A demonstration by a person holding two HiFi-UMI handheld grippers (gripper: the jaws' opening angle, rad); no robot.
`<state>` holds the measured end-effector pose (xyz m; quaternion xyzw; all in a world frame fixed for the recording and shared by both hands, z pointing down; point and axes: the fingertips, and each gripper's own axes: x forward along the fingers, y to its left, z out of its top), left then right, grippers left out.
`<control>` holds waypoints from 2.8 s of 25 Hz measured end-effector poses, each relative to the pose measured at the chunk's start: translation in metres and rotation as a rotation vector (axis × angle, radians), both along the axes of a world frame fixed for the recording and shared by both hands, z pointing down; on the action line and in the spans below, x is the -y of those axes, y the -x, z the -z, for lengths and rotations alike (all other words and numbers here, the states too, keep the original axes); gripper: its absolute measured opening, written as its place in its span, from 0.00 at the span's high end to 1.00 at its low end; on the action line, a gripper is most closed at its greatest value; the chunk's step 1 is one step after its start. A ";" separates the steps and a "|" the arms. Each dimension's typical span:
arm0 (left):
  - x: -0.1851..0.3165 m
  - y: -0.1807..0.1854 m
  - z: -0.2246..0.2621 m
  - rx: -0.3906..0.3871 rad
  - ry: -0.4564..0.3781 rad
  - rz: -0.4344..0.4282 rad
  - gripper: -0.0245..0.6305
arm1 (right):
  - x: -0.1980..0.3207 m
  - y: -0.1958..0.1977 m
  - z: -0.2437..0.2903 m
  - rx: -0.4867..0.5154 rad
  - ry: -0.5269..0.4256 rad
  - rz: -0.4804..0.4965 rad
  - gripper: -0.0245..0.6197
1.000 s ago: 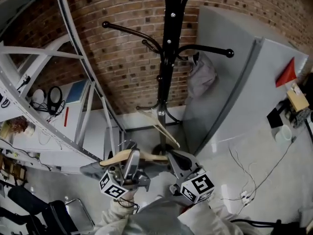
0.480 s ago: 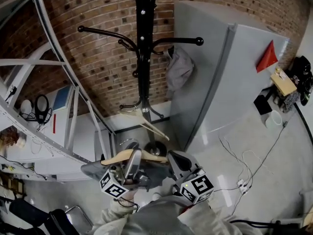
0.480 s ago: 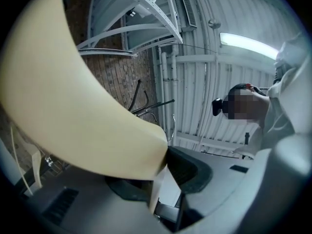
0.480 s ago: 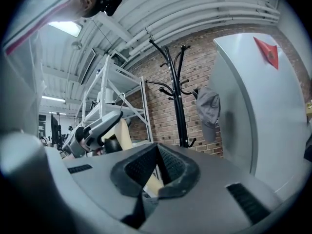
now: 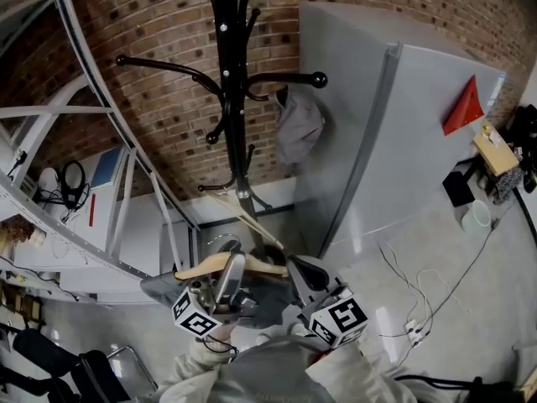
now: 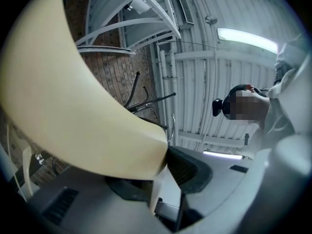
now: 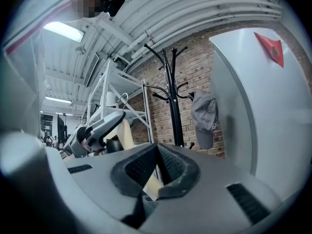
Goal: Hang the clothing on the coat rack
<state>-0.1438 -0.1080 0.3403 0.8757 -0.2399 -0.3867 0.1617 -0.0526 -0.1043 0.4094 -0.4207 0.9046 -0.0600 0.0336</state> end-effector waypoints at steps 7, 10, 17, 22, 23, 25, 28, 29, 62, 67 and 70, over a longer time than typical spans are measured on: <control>0.018 -0.024 0.008 0.012 -0.029 0.056 0.78 | 0.016 -0.025 0.007 0.004 -0.032 0.056 0.92; 0.023 -0.031 0.009 0.014 -0.037 0.075 0.78 | 0.021 -0.032 0.006 0.006 -0.038 0.075 0.92; 0.039 -0.036 0.017 0.019 -0.046 0.105 0.78 | 0.032 -0.033 0.013 0.018 -0.052 0.105 0.92; 0.053 -0.029 0.026 0.011 -0.046 0.117 0.78 | 0.042 -0.029 0.019 0.024 -0.064 0.103 0.92; 0.057 -0.028 0.027 0.009 -0.045 0.119 0.78 | 0.044 -0.027 0.021 0.025 -0.068 0.102 0.92; 0.065 -0.025 0.030 0.007 -0.044 0.120 0.78 | 0.050 -0.024 0.025 0.028 -0.077 0.100 0.92; 0.075 -0.021 0.037 0.001 -0.050 0.111 0.78 | 0.058 -0.018 0.031 0.031 -0.090 0.095 0.92; 0.078 -0.019 0.039 -0.002 -0.054 0.108 0.78 | 0.061 -0.016 0.033 0.033 -0.095 0.094 0.92; 0.180 0.005 0.066 -0.071 -0.088 0.024 0.78 | 0.127 0.014 0.046 0.018 -0.143 -0.005 0.92; 0.189 0.006 0.059 -0.067 -0.073 0.017 0.78 | 0.132 0.015 0.043 0.017 -0.135 -0.016 0.92; 0.194 0.007 0.054 -0.062 -0.058 0.016 0.78 | 0.133 0.014 0.041 0.019 -0.127 -0.022 0.92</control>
